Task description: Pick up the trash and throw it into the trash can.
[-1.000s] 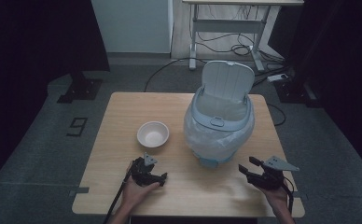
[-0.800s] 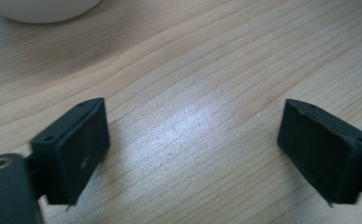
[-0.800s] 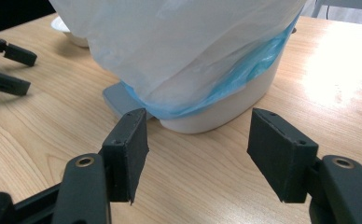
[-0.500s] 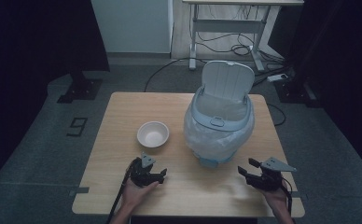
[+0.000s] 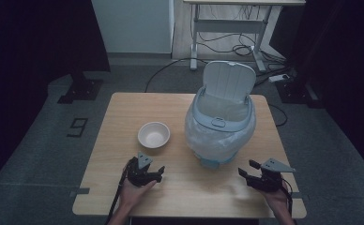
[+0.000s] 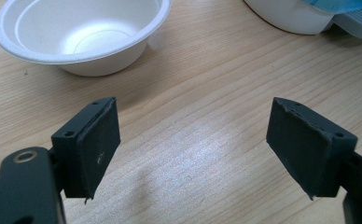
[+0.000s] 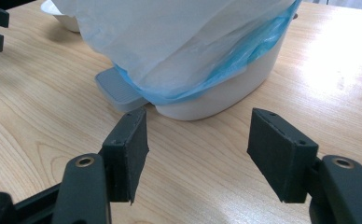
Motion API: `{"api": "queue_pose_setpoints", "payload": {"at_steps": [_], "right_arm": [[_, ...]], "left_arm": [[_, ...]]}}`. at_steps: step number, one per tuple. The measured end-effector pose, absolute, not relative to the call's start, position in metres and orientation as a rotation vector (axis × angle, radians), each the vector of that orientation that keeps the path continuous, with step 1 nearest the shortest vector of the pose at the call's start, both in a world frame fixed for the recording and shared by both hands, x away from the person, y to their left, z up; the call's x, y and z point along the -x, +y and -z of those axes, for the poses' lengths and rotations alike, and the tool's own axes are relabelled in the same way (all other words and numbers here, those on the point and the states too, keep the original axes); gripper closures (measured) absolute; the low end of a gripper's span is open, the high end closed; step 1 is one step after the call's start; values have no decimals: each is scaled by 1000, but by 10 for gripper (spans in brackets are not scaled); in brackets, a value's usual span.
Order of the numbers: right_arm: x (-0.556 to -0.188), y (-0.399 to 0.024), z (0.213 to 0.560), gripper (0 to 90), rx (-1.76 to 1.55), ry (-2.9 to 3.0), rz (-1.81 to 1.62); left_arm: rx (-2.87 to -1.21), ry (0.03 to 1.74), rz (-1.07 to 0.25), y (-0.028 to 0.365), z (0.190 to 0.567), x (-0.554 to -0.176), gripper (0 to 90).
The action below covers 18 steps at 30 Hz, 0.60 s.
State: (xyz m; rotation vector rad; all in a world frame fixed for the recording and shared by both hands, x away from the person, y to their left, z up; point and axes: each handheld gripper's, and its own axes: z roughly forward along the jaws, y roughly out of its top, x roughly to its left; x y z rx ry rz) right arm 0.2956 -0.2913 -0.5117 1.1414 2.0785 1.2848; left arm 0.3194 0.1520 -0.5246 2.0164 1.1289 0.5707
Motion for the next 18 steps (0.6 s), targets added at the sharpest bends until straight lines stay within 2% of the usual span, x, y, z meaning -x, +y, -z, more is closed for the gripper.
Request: {"api": "queue_pose_setpoints", "payload": {"at_steps": [18], "right_arm": [[-298,-282,521,375,-1166,2126,-1187]], "left_arm": [[-2014,1126,-550,150,523,-324,180]]}}
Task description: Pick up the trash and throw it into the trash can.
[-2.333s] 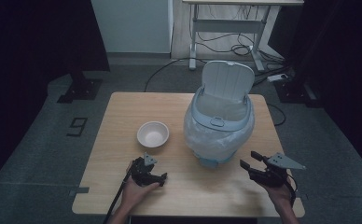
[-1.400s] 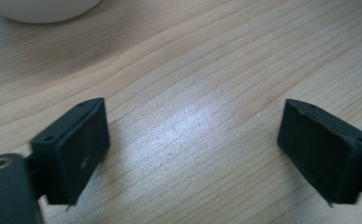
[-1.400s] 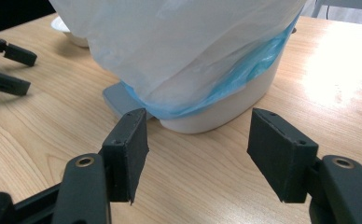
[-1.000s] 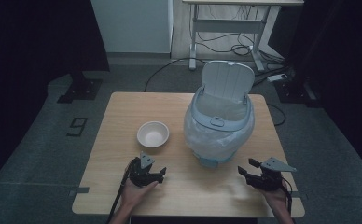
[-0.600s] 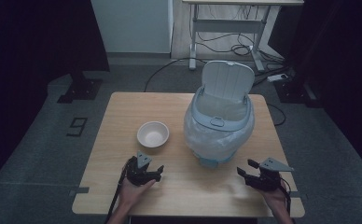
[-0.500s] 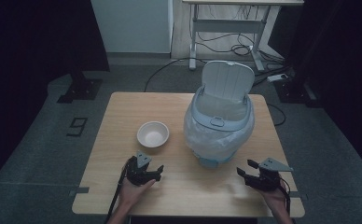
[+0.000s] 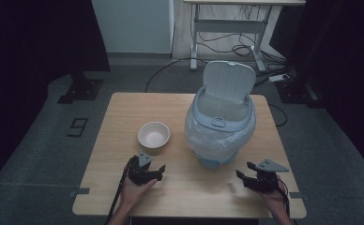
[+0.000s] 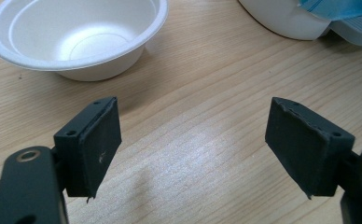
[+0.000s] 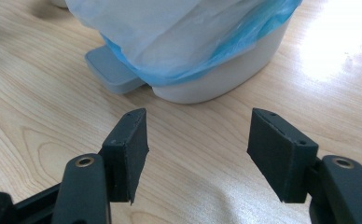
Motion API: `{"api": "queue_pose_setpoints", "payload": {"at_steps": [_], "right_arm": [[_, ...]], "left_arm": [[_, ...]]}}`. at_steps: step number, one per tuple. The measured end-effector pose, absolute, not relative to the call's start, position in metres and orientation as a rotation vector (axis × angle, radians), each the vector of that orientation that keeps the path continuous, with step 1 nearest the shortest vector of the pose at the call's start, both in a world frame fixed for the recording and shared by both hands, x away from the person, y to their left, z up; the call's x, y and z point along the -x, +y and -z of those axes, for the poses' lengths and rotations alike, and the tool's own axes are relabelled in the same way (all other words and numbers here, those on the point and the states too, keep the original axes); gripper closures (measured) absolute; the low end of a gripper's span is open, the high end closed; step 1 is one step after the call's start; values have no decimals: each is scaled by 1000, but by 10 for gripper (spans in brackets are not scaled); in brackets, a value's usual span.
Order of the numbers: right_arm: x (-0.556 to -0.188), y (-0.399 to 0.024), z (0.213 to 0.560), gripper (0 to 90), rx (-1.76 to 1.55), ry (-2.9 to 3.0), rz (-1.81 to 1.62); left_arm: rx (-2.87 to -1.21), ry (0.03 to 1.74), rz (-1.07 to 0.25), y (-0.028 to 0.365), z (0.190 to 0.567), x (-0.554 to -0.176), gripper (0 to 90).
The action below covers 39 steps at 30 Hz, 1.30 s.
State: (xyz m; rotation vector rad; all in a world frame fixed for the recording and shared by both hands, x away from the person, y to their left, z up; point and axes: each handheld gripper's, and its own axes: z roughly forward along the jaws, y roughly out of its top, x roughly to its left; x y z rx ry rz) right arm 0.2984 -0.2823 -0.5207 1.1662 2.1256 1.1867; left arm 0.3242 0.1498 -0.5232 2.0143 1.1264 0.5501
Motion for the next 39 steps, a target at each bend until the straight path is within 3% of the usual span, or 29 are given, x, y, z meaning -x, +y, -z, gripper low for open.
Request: {"api": "queue_pose_setpoints", "payload": {"at_steps": [15,39], "right_arm": [[-300,-275,528,369,-1181,2166,-1116],[-300,-275,530,368,-1205,2172,-1105]], "left_arm": [[-2033,1129,-513,148,526,-331,215],[-1986,1141,-453,143,508,-358,195]]}}
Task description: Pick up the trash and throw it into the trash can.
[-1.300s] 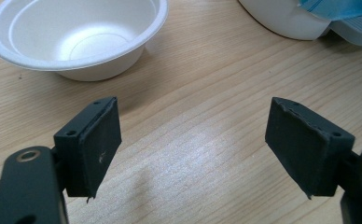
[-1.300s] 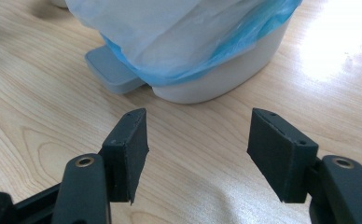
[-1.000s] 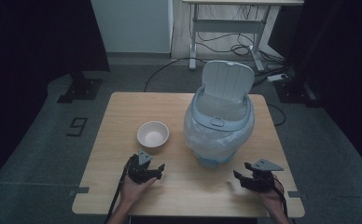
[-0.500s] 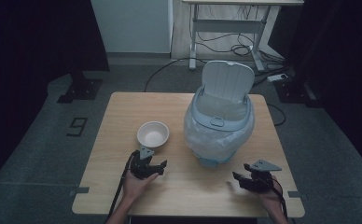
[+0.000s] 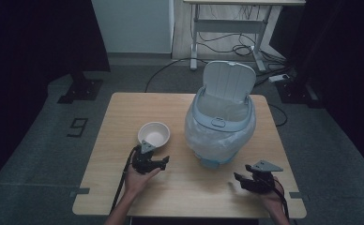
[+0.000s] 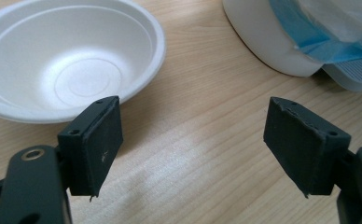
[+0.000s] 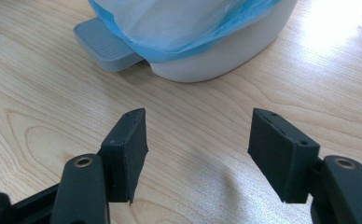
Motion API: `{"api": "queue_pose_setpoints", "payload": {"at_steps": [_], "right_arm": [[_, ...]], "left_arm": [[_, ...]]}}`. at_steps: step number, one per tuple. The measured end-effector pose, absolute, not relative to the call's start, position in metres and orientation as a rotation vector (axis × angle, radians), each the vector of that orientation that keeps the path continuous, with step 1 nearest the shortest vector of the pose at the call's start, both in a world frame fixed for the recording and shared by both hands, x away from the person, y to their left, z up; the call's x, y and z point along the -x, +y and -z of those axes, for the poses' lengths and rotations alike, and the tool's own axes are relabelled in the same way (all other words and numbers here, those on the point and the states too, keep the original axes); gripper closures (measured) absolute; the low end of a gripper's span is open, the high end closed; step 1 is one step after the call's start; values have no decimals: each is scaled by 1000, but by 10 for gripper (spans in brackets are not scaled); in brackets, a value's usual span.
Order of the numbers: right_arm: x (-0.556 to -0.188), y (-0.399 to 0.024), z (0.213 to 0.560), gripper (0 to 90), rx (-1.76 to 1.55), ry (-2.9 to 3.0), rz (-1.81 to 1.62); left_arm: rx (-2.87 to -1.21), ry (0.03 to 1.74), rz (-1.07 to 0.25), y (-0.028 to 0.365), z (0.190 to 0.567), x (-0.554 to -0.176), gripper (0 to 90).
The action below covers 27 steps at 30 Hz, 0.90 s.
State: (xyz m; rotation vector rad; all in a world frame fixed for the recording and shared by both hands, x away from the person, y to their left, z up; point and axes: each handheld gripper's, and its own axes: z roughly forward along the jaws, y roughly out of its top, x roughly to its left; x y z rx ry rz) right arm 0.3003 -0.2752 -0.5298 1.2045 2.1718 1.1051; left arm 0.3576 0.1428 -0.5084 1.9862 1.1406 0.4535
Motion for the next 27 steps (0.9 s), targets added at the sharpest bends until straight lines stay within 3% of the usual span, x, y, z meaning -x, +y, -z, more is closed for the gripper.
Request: {"api": "queue_pose_setpoints", "payload": {"at_steps": [11,27], "right_arm": [[-301,-274,531,369,-1203,2176,-1101],[-301,-276,532,369,-1209,2176,-1098]], "left_arm": [[-1936,1146,-490,158,481,-367,196],[-1937,1218,-540,178,476,-407,172]]}}
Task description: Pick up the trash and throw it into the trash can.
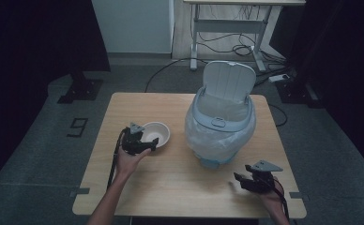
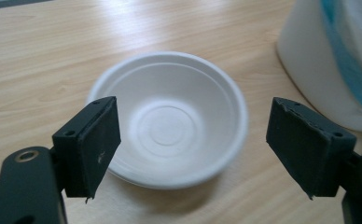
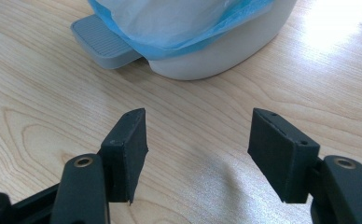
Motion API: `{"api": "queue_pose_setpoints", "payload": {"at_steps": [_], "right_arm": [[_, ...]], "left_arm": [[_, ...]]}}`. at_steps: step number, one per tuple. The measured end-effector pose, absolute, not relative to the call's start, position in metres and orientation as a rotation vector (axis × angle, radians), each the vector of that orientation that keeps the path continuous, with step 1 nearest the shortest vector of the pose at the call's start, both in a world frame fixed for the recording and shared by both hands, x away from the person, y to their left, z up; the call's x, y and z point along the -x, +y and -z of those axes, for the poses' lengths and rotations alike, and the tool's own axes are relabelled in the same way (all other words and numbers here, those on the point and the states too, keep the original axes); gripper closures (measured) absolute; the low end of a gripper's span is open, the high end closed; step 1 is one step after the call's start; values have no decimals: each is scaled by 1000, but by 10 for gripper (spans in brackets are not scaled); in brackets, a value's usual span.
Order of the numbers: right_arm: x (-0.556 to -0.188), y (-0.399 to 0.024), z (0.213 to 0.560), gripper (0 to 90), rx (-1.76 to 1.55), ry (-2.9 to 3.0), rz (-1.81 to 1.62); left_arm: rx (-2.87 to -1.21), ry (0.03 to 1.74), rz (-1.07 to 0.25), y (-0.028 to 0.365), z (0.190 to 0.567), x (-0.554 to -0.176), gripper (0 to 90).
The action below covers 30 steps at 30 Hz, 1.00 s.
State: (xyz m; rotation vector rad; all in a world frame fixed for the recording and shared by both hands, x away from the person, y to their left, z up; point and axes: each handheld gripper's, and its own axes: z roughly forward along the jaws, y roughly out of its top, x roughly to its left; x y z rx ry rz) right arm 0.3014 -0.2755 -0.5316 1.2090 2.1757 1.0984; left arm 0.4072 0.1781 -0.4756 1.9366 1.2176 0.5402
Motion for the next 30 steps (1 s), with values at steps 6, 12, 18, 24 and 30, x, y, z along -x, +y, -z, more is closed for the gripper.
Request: {"api": "queue_pose_setpoints", "payload": {"at_steps": [6,12,18,24,30], "right_arm": [[-302,-277,531,369,-1213,2167,-1099],[-301,-276,532,369,-1213,2162,-1092],[-302,-278,532,369,-1221,2152,-1090],[-301,-276,532,370,-1214,2150,-1080],[-301,-274,533,370,-1210,2155,-1073]], "left_arm": [[-1934,1263,-531,188,479,-419,165],[-1932,1299,-524,195,485,-430,157],[-1926,1352,-487,201,501,-440,158],[-1945,1406,-455,204,522,-445,169],[-1942,1434,-400,210,532,-447,240]]}}
